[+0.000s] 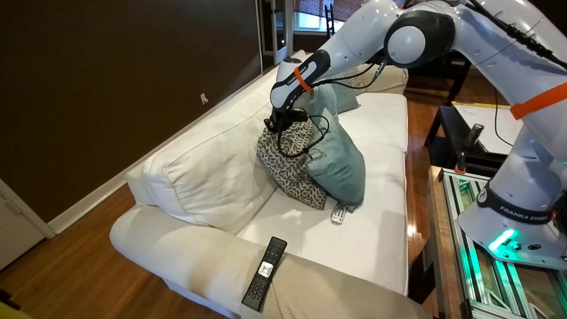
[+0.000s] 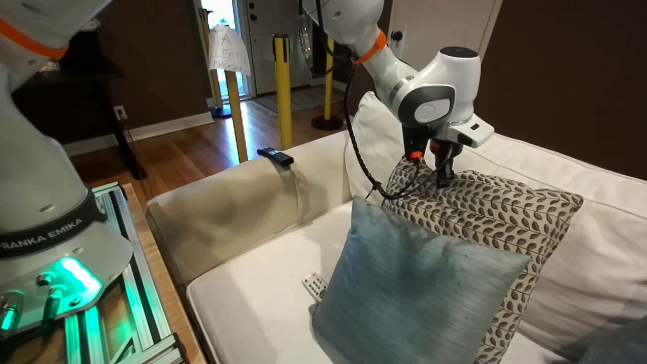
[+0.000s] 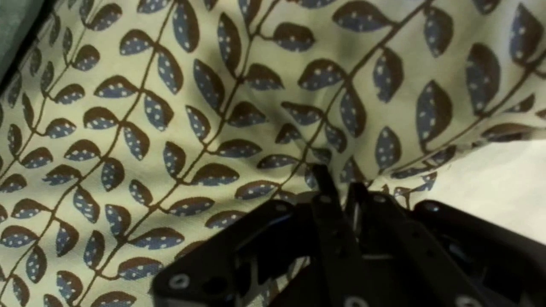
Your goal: Swap the blue pillow and the cheetah print pillows' places
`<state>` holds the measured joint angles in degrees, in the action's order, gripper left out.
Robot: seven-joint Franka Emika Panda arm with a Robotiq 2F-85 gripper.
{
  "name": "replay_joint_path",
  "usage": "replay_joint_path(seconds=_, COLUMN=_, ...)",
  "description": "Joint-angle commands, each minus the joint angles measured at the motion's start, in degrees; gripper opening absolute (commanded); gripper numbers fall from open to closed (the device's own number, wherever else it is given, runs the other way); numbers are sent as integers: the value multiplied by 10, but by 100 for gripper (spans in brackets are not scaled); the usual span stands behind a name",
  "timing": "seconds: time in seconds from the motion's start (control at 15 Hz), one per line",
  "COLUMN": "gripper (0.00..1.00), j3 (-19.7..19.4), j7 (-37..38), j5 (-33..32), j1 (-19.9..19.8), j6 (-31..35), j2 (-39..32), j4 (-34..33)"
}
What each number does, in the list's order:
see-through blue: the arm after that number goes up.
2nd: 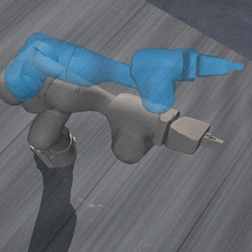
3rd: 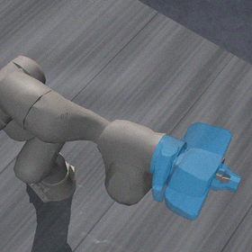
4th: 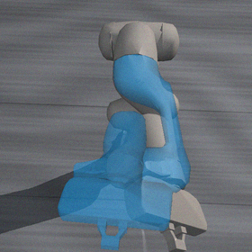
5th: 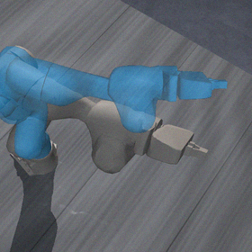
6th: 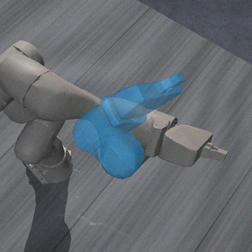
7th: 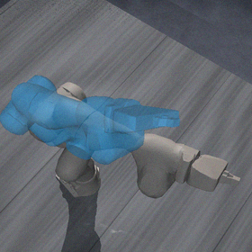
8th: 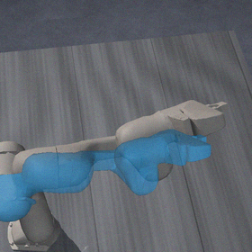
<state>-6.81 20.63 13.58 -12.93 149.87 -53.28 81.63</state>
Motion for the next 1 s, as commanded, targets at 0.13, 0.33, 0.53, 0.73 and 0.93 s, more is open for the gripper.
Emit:
replay_joint_path(seconds=0.13, gripper=2, j3=66, j7=-49, j5=68, j1=-37, j6=-27, j2=59, j4=33)
replay_joint_path(seconds=0.33, gripper=2, j3=79, j7=-67, j5=84, j1=-41, j6=-53, j2=112, j4=70)
replay_joint_path(seconds=0.53, gripper=2, j3=90, j7=-85, j5=101, j1=-42, j6=-90, j2=156, j4=104)
replay_joint_path(seconds=0.73, gripper=2, j3=104, j7=-102, j5=125, j1=-39, j6=-111, j2=195, j4=137)
replay_joint_path(seconds=0.93, gripper=2, j3=120, j7=-113, j5=159, j1=-34, j6=-111, j2=233, j4=170)
